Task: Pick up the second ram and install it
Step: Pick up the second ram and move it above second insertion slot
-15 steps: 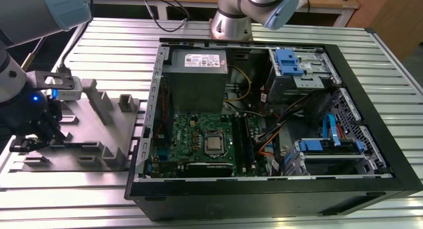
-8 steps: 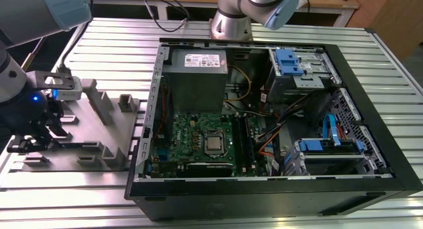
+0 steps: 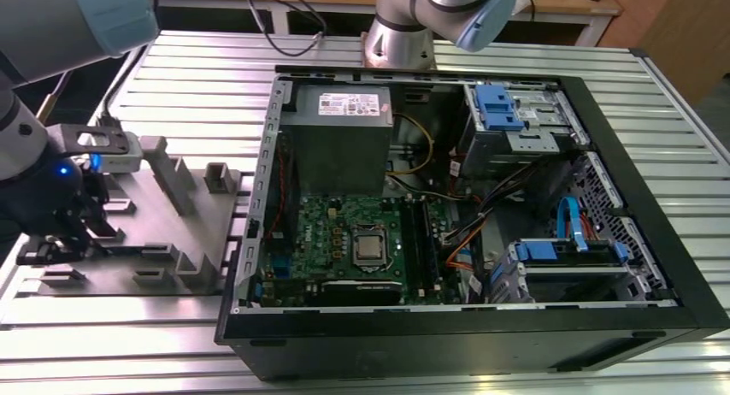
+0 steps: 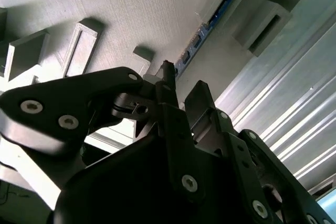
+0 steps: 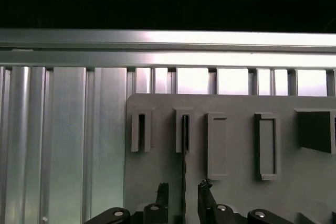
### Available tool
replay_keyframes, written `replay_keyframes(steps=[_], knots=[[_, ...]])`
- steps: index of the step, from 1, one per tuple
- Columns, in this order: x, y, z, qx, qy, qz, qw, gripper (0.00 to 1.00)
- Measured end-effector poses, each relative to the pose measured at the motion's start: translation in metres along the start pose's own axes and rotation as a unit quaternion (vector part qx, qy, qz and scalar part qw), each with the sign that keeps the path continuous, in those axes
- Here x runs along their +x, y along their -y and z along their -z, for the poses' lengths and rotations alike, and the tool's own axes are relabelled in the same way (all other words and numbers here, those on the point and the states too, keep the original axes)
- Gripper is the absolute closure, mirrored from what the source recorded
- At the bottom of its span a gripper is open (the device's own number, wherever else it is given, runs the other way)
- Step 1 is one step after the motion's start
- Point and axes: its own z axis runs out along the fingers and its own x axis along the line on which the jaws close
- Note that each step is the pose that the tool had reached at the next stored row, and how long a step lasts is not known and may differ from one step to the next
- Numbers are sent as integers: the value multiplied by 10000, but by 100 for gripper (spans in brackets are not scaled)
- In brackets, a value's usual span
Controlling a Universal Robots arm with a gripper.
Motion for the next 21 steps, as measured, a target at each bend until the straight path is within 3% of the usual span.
replay_keyframes(steps=[11,21], knots=[[-27,1,-114,-3,-2,76,10000,67],[-27,-3,-126,-5,-9,94,10000,67]])
